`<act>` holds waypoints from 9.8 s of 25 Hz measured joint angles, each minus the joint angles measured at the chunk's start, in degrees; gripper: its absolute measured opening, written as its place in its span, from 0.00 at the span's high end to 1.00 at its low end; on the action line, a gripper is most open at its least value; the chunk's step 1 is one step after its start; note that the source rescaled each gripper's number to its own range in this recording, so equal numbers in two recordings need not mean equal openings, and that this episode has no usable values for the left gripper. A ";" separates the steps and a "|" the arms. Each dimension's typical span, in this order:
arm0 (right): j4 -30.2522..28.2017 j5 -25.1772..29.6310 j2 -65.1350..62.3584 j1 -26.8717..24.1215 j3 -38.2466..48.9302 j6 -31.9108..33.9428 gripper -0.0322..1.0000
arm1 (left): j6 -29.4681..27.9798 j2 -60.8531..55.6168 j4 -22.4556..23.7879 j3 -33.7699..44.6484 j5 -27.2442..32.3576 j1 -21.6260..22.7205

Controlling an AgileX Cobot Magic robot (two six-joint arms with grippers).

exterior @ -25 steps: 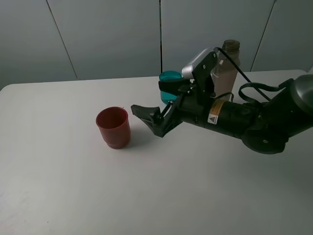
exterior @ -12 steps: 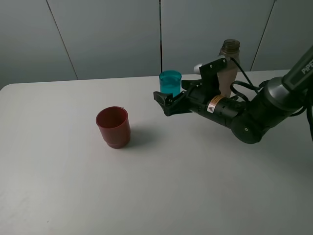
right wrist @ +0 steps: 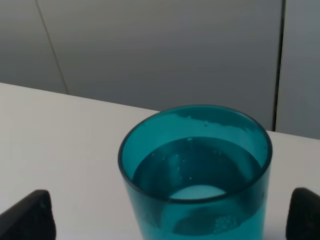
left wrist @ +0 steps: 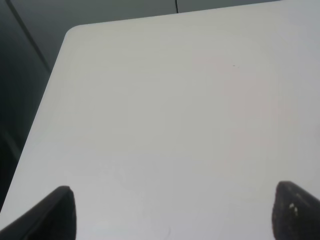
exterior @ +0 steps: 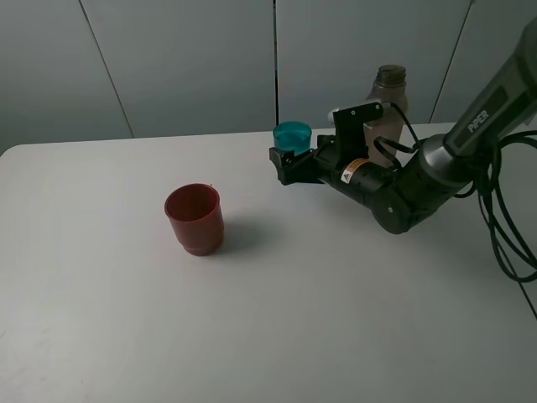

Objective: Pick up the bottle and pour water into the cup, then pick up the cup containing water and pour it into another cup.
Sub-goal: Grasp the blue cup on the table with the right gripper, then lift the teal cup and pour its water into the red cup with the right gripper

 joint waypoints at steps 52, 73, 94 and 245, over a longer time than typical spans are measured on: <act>48.31 6.78 2.48 16.60 -9.47 -18.00 0.00 | -0.04 0.00 0.00 0.00 0.00 0.00; 59.89 10.18 9.05 16.94 -21.29 -26.45 0.00 | -0.04 0.00 0.00 0.00 0.00 0.00; 62.60 10.13 11.85 16.33 -25.54 -31.55 0.00 | -0.14 0.00 0.00 0.00 0.00 0.00; -2.75 22.61 -7.09 14.67 -12.92 -87.09 0.91 | 0.03 0.00 0.00 0.00 0.00 0.00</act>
